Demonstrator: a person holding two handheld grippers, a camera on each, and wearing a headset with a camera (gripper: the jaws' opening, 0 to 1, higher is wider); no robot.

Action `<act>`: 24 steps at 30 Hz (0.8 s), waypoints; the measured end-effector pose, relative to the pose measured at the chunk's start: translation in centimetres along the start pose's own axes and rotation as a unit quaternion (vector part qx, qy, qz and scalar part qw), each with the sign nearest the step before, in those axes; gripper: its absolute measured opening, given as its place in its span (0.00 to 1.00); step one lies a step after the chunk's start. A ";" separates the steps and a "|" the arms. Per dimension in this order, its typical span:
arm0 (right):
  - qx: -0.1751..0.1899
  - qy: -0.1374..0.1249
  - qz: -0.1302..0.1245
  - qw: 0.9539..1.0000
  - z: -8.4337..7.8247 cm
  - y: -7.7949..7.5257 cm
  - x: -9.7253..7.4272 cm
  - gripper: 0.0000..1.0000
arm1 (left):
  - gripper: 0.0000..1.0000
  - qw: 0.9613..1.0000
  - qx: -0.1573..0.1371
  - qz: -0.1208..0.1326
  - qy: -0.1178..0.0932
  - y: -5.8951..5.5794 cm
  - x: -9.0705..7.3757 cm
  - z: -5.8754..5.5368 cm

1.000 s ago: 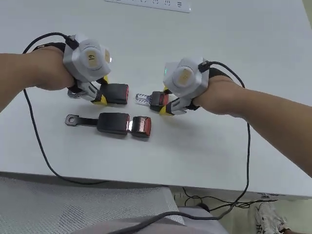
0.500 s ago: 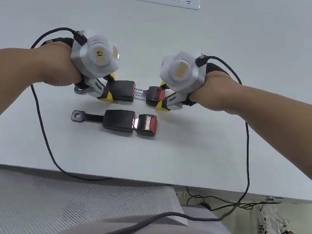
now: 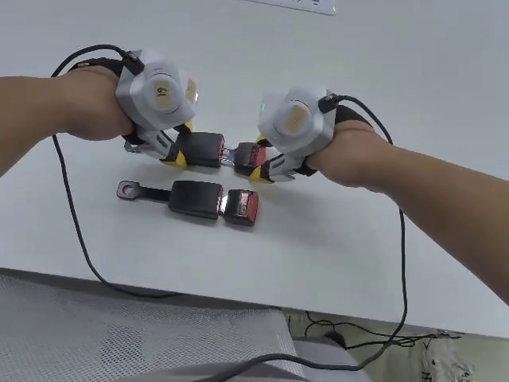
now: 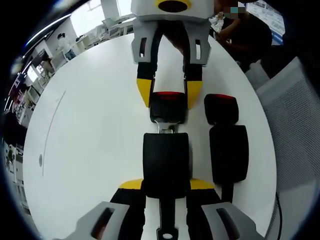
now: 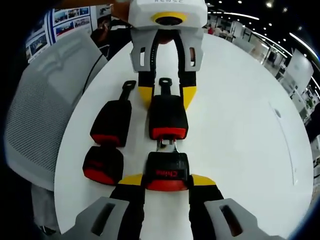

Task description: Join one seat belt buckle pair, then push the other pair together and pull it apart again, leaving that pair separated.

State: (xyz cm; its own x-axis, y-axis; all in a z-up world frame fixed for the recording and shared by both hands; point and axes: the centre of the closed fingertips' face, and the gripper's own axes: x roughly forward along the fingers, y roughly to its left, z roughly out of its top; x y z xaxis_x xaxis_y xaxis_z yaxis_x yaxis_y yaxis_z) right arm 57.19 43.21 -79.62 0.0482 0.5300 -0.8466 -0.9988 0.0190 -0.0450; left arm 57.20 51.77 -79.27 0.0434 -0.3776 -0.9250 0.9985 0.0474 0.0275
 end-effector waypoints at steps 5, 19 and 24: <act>-0.002 0.000 0.001 1.000 0.3 0.0 -0.1 0.29 | 0.31 1.000 0.003 -0.001 0.000 0.2 0.1 -0.3; -0.007 0.002 0.003 1.000 1.3 -0.1 0.6 0.29 | 0.30 1.000 0.007 -0.003 0.006 0.2 0.3 -0.3; -0.007 0.001 0.002 1.000 1.2 0.0 0.7 0.29 | 0.30 1.000 0.002 -0.002 0.000 0.1 0.3 -0.3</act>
State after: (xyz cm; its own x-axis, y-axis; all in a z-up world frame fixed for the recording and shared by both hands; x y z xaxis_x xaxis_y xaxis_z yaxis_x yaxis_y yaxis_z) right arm 57.21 44.62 -79.55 0.0452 0.5280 -0.8480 -0.9987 0.0054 -0.0498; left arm 57.34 51.99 -79.64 0.0387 -0.3779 -0.9250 0.9988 0.0425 0.0244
